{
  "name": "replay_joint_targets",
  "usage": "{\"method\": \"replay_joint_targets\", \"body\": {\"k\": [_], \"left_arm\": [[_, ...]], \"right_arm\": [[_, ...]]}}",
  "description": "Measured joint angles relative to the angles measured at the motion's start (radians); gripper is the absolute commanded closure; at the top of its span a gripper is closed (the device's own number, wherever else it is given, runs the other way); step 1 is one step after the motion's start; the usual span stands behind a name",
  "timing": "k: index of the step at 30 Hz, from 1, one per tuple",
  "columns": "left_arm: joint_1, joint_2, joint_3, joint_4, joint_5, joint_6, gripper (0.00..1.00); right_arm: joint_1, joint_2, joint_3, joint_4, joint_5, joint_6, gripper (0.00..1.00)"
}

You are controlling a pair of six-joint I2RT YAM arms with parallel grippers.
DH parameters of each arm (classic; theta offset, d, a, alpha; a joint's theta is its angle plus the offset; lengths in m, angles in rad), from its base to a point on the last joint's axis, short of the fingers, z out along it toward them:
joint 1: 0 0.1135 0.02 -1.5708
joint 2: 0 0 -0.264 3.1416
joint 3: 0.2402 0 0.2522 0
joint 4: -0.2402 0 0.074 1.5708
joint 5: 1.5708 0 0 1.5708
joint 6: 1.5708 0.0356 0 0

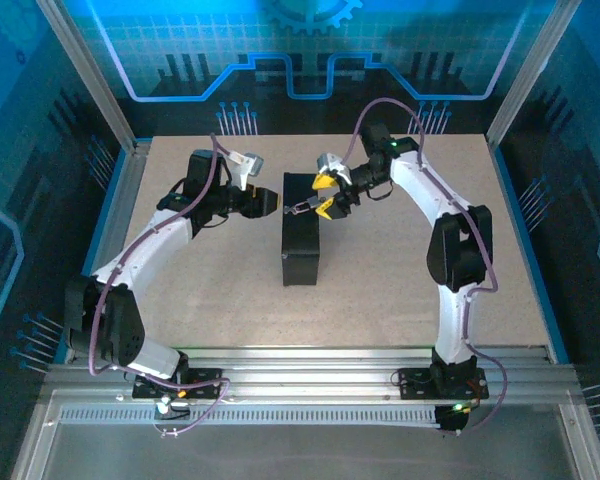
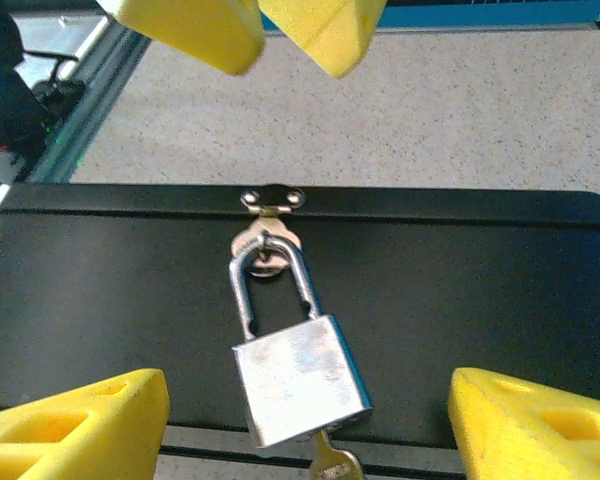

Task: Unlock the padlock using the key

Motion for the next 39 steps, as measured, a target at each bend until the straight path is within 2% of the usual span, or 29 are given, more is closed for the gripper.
{"method": "replay_joint_targets", "body": {"k": [8, 11, 13, 20, 27, 34, 39], "left_arm": [[0.000, 0.016, 0.000, -0.003, 0.003, 0.002, 0.48], [0.000, 0.016, 0.000, -0.003, 0.003, 0.002, 0.49], [0.000, 0.016, 0.000, -0.003, 0.003, 0.002, 0.49], [0.000, 0.021, 0.001, -0.035, 0.002, 0.001, 0.49], [0.000, 0.030, 0.001, -0.048, 0.001, -0.021, 0.49], [-0.005, 0.030, 0.001, -0.055, -0.001, -0.051, 0.49], [-0.025, 0.030, -0.001, -0.058, -0.002, -0.060, 0.49]], "right_arm": [[0.012, 0.058, 0.080, -0.049, 0.028, -0.049, 0.49], [0.013, 0.058, 0.081, -0.068, 0.026, -0.060, 0.67], [0.015, 0.058, 0.087, -0.082, 0.026, -0.067, 0.75], [0.016, 0.058, 0.094, -0.142, 0.000, -0.056, 0.81], [0.016, -0.013, -0.031, -0.100, -0.082, 0.030, 0.87], [0.013, -0.036, -0.036, -0.074, -0.147, 0.239, 0.93], [0.017, -0.081, -0.091, -0.025, -0.146, 0.387, 0.95]]}}
